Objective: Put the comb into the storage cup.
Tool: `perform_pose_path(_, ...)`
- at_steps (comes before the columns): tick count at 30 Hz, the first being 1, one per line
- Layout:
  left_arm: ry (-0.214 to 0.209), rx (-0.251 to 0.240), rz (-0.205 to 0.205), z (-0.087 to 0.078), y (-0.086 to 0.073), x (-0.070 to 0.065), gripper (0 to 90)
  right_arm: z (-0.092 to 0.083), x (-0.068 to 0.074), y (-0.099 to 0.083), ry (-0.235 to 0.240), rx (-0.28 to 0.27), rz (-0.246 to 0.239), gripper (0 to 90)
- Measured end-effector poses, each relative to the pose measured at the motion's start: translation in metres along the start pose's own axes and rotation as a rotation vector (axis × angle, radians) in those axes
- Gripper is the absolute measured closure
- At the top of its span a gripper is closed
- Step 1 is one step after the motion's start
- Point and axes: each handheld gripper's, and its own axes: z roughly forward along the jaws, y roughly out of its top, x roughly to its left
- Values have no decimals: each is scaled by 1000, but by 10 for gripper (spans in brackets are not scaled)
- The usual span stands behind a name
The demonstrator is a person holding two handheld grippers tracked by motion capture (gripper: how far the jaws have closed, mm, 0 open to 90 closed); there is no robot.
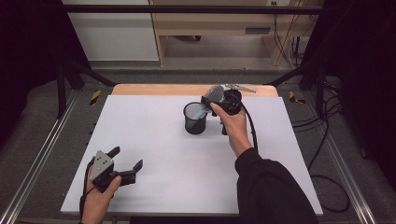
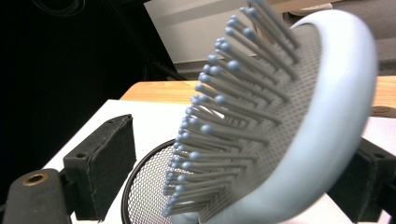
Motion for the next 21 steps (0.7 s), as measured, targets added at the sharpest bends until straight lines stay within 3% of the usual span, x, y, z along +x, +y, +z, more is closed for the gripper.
perform_pose_path(21, 14, -4, -3, 0, 0, 1, 24, -16, 7, 1, -21, 16, -118, 81)
